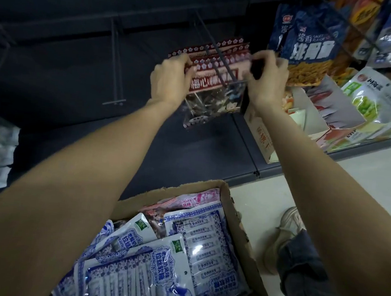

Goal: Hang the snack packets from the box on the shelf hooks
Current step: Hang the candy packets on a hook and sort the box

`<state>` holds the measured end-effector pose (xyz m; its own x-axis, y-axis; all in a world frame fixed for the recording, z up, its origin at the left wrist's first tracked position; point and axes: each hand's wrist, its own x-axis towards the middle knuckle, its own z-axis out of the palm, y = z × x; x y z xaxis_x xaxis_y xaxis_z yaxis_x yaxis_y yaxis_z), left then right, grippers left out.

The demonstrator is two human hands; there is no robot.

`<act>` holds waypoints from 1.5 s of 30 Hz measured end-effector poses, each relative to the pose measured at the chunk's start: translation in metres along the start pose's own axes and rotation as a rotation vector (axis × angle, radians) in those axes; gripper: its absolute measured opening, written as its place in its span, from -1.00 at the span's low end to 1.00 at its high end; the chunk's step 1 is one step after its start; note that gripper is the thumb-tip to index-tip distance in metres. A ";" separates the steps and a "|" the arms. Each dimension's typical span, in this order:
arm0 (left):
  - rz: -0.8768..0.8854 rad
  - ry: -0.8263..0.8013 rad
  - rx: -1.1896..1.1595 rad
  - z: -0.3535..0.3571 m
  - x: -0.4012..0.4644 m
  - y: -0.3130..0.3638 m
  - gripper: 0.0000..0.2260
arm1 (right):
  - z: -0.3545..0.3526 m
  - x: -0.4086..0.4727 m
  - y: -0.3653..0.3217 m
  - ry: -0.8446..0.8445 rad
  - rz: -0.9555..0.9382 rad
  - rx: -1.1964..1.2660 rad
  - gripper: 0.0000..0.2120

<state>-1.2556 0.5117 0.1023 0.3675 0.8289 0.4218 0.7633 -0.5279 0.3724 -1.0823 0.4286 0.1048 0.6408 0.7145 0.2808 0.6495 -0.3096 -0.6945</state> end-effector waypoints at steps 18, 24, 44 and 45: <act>-0.052 -0.383 -0.239 -0.038 -0.238 -0.064 -0.70 | 0.011 -0.215 0.029 -0.497 -0.149 -0.082 -0.72; -0.347 -0.670 -0.124 -0.067 -0.348 -0.145 -0.66 | 0.048 -0.334 0.029 -0.942 -0.165 -0.200 -0.57; -0.605 -0.655 0.168 -0.174 -0.384 -0.218 -0.56 | 0.091 -0.435 -0.059 -1.242 -0.236 -0.183 -0.40; -0.601 -0.602 0.098 -0.180 -0.379 -0.211 -0.61 | 0.085 -0.439 -0.075 -1.212 -0.209 -0.050 -0.37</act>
<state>-1.6514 0.2751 0.0128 0.0837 0.9345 -0.3460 0.9512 0.0285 0.3072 -1.4473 0.1914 -0.0221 -0.2542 0.8654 -0.4317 0.7263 -0.1240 -0.6761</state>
